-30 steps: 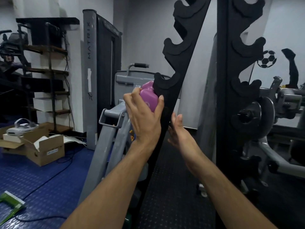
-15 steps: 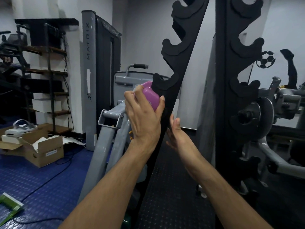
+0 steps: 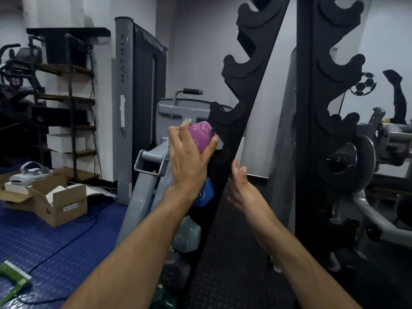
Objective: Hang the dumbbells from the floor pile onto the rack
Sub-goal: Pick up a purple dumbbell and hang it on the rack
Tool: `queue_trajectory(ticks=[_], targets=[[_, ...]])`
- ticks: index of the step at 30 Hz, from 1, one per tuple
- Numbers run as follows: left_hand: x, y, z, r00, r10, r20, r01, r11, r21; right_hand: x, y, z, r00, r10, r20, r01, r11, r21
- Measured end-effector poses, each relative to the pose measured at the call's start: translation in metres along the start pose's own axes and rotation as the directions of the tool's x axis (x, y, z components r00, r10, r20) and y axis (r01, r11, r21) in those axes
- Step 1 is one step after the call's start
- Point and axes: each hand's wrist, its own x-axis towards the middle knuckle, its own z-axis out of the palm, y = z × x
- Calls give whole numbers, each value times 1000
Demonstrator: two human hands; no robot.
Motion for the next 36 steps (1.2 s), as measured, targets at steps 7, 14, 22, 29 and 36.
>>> queue_trajectory(ticks=[7,14,22,29,36], targets=[[8,2,1,984,134,114,-136,991,6,5,5,0,999,-39,20,38,999,38],[8,2,-7,949,215,229,-224,974,16,1,2,-1,999,-37,0,37,999,36],[2,12,-6,970,122,210,-124,992,-1,-3,-1,2,999,-34,-22,35,998,47],[0,19,0,982,10,188,-1,999,-43,1,1,7,997,-26,-66,27,999,18],[27,11,-25,850,-169,499,338,901,-271,2,2,-3,999,-43,-24,45,996,80]])
